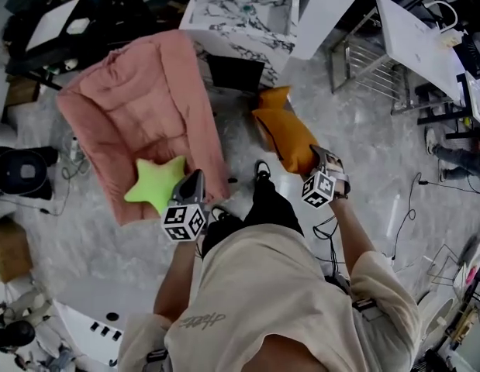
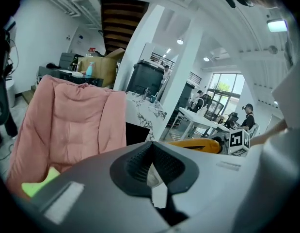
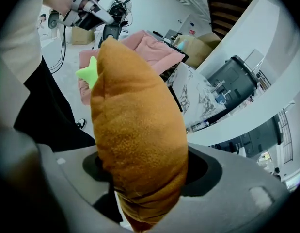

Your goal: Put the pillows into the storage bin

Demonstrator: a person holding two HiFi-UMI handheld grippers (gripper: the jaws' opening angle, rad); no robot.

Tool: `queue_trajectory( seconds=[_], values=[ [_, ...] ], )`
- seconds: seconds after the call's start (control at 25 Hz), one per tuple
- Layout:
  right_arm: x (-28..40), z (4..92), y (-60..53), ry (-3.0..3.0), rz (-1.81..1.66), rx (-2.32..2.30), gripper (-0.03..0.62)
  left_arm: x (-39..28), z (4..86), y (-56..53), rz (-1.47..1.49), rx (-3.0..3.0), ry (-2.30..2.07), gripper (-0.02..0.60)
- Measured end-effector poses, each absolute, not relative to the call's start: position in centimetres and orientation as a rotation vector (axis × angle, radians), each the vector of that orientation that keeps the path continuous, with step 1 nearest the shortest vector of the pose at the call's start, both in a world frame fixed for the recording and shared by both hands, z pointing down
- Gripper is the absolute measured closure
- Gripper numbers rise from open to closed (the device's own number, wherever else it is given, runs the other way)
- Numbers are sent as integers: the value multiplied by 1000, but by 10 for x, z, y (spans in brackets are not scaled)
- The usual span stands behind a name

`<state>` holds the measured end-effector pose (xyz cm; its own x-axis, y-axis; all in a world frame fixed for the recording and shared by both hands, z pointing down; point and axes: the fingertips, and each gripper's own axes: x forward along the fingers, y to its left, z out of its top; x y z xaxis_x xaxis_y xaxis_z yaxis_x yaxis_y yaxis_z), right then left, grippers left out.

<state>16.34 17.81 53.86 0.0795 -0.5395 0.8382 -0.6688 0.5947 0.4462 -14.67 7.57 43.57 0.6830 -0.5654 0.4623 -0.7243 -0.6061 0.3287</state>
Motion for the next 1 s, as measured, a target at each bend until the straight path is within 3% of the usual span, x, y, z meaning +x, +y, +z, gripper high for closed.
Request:
queue_trajectory(
  seconds=[0.52,1.0],
  values=[
    [268,620,113,-1621,191,800,240,-25,430,4,478,2371,-1057,561],
    [310,744,61,-1595,252,522,233,-2,478,-22,589,2239,-1119,563]
  ],
)
